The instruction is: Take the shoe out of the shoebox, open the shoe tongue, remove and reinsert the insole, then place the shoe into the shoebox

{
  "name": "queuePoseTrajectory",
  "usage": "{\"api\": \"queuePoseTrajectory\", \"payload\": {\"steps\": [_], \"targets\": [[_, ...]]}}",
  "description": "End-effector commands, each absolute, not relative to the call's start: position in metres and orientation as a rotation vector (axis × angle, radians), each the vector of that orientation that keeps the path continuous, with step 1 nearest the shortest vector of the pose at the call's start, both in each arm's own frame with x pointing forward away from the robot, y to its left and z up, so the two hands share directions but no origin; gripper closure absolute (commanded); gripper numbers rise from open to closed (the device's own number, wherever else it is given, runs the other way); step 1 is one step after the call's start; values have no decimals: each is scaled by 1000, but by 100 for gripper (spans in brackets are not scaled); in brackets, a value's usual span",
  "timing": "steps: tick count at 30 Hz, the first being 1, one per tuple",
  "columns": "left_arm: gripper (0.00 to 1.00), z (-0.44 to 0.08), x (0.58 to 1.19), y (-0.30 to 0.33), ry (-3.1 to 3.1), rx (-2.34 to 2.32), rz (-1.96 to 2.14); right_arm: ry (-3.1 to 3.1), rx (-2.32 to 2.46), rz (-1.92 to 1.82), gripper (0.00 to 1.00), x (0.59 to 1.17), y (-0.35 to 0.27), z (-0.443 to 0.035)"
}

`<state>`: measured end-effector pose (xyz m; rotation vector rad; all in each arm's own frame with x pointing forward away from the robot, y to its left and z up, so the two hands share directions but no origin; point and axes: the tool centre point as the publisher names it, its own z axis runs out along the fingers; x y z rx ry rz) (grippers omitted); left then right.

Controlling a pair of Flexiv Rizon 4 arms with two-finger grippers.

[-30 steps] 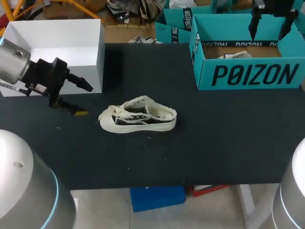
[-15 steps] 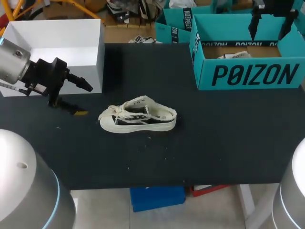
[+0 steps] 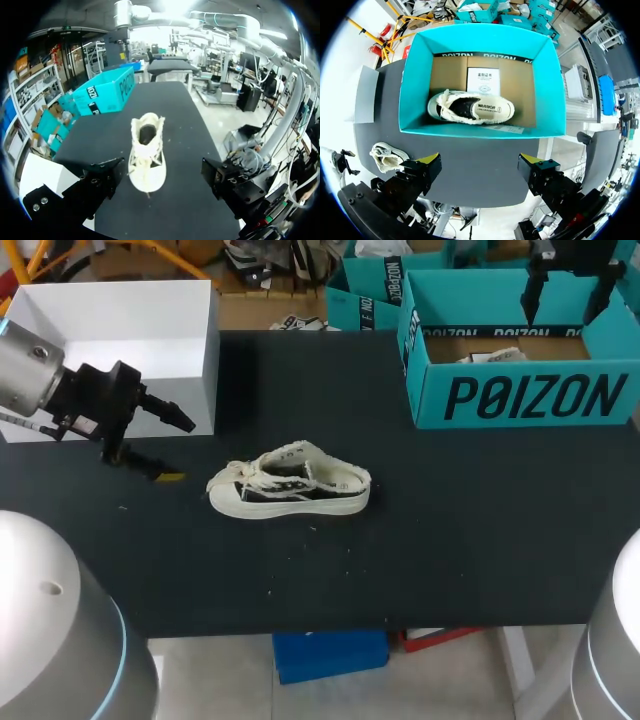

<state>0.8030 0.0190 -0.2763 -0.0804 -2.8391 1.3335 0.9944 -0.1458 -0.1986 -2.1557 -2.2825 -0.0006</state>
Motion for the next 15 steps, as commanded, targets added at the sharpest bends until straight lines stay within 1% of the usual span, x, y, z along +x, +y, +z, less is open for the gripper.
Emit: {"api": "queuePoseTrajectory", "payload": {"steps": [1, 3, 4, 5, 6, 7, 15], "targets": [[0, -277, 802, 19, -2843, -81, 1334, -2795, -1826, -24, 0, 962, -121, -186], [0, -277, 802, 19, -2843, -81, 1334, -2977, -1583, -135, 0, 950, -106, -180], [0, -277, 802, 19, -2843, -81, 1334, -3139, -1343, -181, 0, 944, -99, -178], [0, -277, 802, 19, -2843, -81, 1334, -3238, -1070, -325, 0, 933, -89, -172], [0, -277, 802, 19, -2843, -81, 1334, -3352, -823, -300, 0, 922, -82, -168], [0, -277, 802, 19, -2843, -81, 1334, -3381, -717, -263, 0, 914, -79, -165], [0, -277, 802, 19, -2843, -81, 1334, -3381, -717, -263, 0, 914, -79, -165]]}}
